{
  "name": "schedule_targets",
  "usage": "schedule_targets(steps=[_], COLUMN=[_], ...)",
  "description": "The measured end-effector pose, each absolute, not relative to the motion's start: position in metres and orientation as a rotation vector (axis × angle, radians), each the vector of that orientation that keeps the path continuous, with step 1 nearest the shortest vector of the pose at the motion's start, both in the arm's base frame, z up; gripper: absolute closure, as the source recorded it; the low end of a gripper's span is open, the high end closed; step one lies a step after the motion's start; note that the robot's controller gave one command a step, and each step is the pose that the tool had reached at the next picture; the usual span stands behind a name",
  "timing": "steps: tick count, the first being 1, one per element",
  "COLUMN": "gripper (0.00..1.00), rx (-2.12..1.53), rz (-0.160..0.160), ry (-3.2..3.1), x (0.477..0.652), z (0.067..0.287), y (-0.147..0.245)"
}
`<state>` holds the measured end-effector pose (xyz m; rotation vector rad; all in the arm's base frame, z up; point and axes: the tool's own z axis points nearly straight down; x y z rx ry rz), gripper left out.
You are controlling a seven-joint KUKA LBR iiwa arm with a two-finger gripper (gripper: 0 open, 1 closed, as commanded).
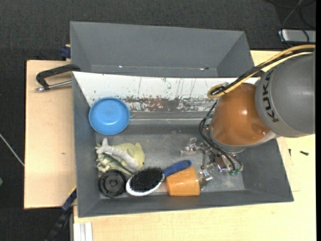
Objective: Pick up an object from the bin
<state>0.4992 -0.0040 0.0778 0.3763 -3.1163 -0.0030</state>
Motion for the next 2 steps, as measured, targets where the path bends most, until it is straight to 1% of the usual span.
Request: schedule_targets(steps=[1, 2], gripper=[1.0, 1.0], rx=[0.377, 0.51], rz=[0.002, 0.002], ry=[-3.125, -3.115], x=[0.502, 0.509], z=[0.079, 0.249], y=[-0.005, 0.007])
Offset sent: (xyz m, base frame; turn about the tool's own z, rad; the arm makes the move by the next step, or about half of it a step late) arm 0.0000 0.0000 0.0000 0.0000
